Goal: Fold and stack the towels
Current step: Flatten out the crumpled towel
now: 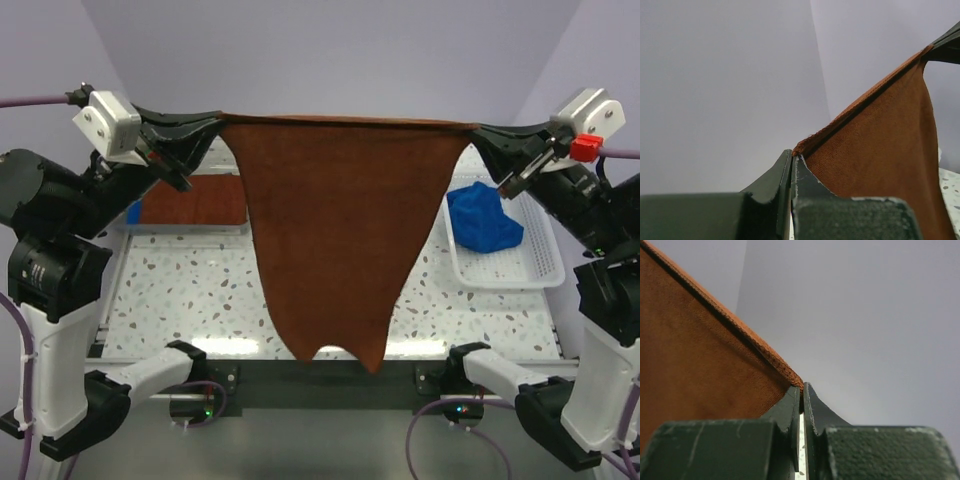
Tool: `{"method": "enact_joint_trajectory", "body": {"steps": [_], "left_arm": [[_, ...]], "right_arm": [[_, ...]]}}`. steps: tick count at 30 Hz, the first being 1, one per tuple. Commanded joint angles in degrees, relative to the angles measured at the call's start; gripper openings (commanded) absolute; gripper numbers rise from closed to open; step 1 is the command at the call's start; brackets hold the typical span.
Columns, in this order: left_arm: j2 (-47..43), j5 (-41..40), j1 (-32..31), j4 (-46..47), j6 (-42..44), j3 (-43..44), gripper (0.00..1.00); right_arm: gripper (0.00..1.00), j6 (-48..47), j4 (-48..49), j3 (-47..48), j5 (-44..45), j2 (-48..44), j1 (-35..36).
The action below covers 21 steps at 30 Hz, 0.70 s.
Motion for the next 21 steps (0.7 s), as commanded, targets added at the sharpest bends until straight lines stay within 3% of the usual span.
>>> {"method": "enact_joint_trajectory", "body": {"steps": [1,8,12,14,17,21], "left_arm": [[0.24,-10.24,1.08,0.54,0.21,-0.43,0.0],[10.6,-24.57,1.17,6.42,-4.97,-13.35,0.0],[24.98,-32.2,1.34,12.64,-5.06,-18.62,0.0],[30.72,-33.1,1.69,15.21,-4.19,-17.76,0.0],[44.23,-33.63,2.66,17.85,-3.31,-11.27,0.0],[54.7,-31.09,4.5,17.95,-3.57,-0.04,0.0]], "right_arm": [[0.0,-1.4,0.47,0.18,11.54,2.49,-1.24],[0.0,-1.22,11.37,-16.31,17.08,10.48,-1.24],[0.0,-1.75,19.72,-22.93,18.85,19.52,-1.24],[0.0,-1.75,23.5,-22.59,19.03,26.81,-1.24],[0.0,-2.8,27.02,-18.57,18.68,36.84,-1.24],[0.0,-5.34,30.88,-13.72,17.1,47.13,-1.24]]}}
